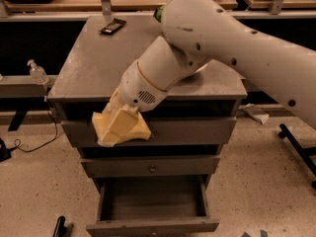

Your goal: Place sponge into bottom drawer

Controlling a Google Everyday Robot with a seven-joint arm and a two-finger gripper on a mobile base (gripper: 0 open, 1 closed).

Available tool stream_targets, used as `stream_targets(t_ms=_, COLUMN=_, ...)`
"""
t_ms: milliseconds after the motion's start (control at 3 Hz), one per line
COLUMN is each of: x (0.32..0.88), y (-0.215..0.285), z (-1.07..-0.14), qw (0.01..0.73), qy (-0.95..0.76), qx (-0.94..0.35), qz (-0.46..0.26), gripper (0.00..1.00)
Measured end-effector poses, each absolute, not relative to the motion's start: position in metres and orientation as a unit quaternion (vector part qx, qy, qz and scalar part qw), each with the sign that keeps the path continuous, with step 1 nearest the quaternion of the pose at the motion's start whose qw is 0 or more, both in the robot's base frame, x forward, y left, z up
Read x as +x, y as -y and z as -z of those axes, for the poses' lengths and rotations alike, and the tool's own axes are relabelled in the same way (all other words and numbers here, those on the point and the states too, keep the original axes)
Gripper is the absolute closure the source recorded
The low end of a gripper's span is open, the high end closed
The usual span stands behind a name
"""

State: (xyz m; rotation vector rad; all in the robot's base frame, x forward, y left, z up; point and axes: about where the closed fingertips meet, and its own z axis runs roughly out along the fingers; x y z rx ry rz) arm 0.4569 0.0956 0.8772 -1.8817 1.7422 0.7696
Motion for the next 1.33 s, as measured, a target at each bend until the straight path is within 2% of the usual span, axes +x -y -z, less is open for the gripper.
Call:
stream_targets(t_ms=667, x=0.457, y=-0.088, z=-0.859, qw=0.244, qy=-0.644, qx=-0.67, qz=-0.277, gripper=1.0)
stream_targets(t_ms=1333, x=0.428, y=-0.026, z=-0.744, qw=0.295, qy=-0.711, qx=-0.576, qz=-0.274, gripper=1.0)
